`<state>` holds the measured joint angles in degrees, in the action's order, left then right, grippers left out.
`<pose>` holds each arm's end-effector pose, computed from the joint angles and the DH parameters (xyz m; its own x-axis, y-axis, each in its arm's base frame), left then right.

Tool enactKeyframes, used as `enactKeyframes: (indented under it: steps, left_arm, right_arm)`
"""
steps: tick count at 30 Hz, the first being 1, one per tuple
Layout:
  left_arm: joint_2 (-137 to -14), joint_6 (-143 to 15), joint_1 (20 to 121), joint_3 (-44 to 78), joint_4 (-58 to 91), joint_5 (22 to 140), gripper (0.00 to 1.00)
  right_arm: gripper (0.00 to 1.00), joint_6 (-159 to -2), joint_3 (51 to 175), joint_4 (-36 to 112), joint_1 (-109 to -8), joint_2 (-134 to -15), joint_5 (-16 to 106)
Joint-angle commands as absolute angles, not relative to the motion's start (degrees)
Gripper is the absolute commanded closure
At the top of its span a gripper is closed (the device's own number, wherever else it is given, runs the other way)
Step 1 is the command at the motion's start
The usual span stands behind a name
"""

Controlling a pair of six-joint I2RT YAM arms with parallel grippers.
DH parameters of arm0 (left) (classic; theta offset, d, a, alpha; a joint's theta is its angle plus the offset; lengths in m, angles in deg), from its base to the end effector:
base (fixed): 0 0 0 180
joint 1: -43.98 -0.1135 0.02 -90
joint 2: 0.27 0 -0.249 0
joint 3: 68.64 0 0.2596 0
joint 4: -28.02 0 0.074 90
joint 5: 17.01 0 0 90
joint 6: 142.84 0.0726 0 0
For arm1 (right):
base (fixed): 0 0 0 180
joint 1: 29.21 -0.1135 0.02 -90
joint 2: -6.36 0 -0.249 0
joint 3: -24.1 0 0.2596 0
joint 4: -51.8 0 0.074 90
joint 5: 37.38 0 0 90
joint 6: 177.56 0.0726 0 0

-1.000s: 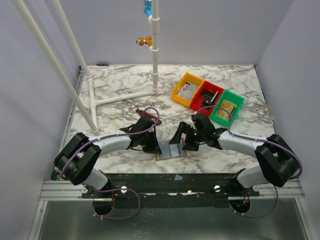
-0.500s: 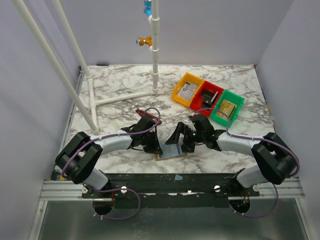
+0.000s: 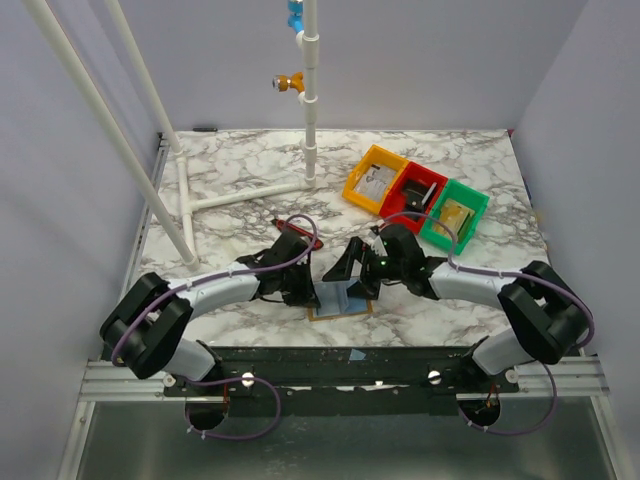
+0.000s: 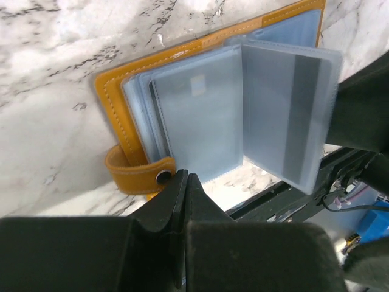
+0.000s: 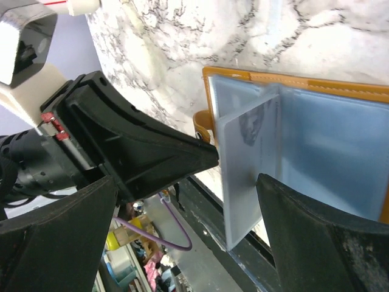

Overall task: Take the credit cards out of the card holder
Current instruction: Remove the credit card from the card holder.

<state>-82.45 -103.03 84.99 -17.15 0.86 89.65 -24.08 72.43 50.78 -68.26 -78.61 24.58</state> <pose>0.2020 -0.2032 0.1061 -0.9804 -0.1227 -0.1542 -0.0146 0.8255 -0.5642 0.2237 0.2254 0.1223 -0.9680 0.2317 -0.0965 0.0472 0.5458 0.8366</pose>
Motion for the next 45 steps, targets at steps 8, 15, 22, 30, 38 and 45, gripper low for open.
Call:
enactKeyframes:
  steps: [8, 15, 22, 30, 38, 45]
  left_arm:
    - [-69.8, -102.4, 85.0, -20.6, -7.3, 83.6, 1.00]
    - [-66.5, -102.5, 84.9, -22.0, -7.9, 83.5, 1.00]
    - [-69.9, -101.9, 84.1, -18.4, -4.6, 86.7, 1.00]
    - [-76.9, -100.5, 82.7, -14.0, -2.6, 88.4, 1.00]
    - [-83.7, -100.1, 82.4, -12.5, 1.4, 90.1, 1.00]
    - [-85.3, -99.4, 82.4, -12.2, -0.2, 87.7, 1.00]
  right_arm:
    - [0.00, -21.9, 78.6, 54.9, -72.6, -86.2, 24.2]
    - [0.00, -22.8, 80.0, 53.0, -73.2, -87.0, 26.5]
    - [0.00, -26.2, 79.4, 45.1, -72.9, -81.0, 33.2]
    - [0.05, -26.2, 73.9, 45.8, -71.6, -78.1, 33.1]
    - [0.10, -26.5, 71.5, 46.2, -71.3, -76.9, 33.9]
    - [0.12, -26.8, 71.0, 47.8, -71.1, -78.8, 33.4]
